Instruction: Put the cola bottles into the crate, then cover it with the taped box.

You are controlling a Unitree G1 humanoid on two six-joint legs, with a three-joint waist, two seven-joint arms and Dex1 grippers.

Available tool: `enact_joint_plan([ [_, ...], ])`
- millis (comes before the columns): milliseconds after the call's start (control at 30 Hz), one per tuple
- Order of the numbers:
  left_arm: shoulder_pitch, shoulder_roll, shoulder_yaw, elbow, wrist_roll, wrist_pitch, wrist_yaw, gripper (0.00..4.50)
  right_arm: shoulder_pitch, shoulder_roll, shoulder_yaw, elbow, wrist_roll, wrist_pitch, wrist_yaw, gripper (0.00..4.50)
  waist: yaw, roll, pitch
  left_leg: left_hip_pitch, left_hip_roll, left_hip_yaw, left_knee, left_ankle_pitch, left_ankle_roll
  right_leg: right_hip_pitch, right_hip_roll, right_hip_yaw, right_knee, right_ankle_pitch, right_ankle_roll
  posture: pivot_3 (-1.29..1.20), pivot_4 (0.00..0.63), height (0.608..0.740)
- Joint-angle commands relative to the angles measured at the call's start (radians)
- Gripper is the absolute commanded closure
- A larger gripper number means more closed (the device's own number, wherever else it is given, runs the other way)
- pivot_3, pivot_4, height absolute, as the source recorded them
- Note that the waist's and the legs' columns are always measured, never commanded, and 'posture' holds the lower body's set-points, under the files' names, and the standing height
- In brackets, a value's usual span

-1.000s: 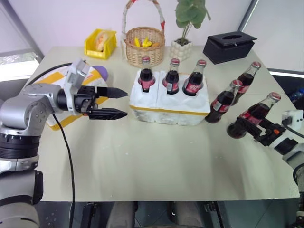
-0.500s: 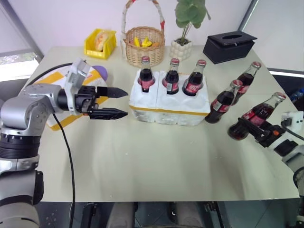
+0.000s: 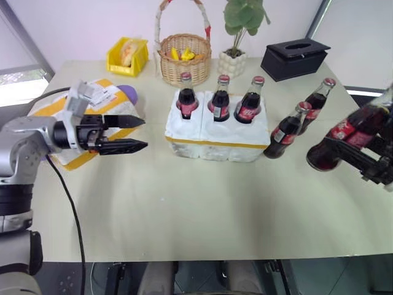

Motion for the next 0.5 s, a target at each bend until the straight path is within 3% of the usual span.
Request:
enact_joint_plan([
  [33,0.000,0.014,0.048,-0.023,-0.016,-0.005,0.018,0.00,-0.117,-0.073,-0.013,-0.042,0.164,0.013,-0.041,1.70,0.001,-0.002,0.001,0.000,0.000,0.000,0.001,0.000,0.000,0.000,0.000,0.000,0.000,0.000,0.000,0.00,0.150,0.740],
  [133,0.002,0.010,0.051,-0.031,-0.020,-0.007,0.027,0.00,-0.298,-0.089,0.142,-0.026,0.228,0.000,-0.107,1.70,-0.001,-0.003,0.001,0.000,0.000,0.000,0.001,0.000,0.000,0.000,0.000,0.000,-0.001,0.001,-0.001,0.00,0.150,0.740],
  [233,0.005,0.005,0.057,-0.043,-0.023,-0.007,0.034,0.00,-0.493,-0.027,0.334,-0.014,0.222,-0.011,-0.149,1.70,-0.002,-0.003,0.001,-0.001,0.000,0.000,0.000,0.000,0.000,-0.001,0.000,0.000,-0.001,0.001,-0.001,0.00,0.150,0.740],
  [500,0.031,0.015,0.076,-0.099,-0.050,0.001,0.042,0.00,-0.824,0.243,0.715,0.177,-0.108,-0.059,-0.223,1.70,0.000,-0.003,0.002,-0.008,0.001,0.000,0.000,0.000,0.000,-0.009,0.001,0.000,0.001,0.003,0.003,0.00,0.150,0.740],
])
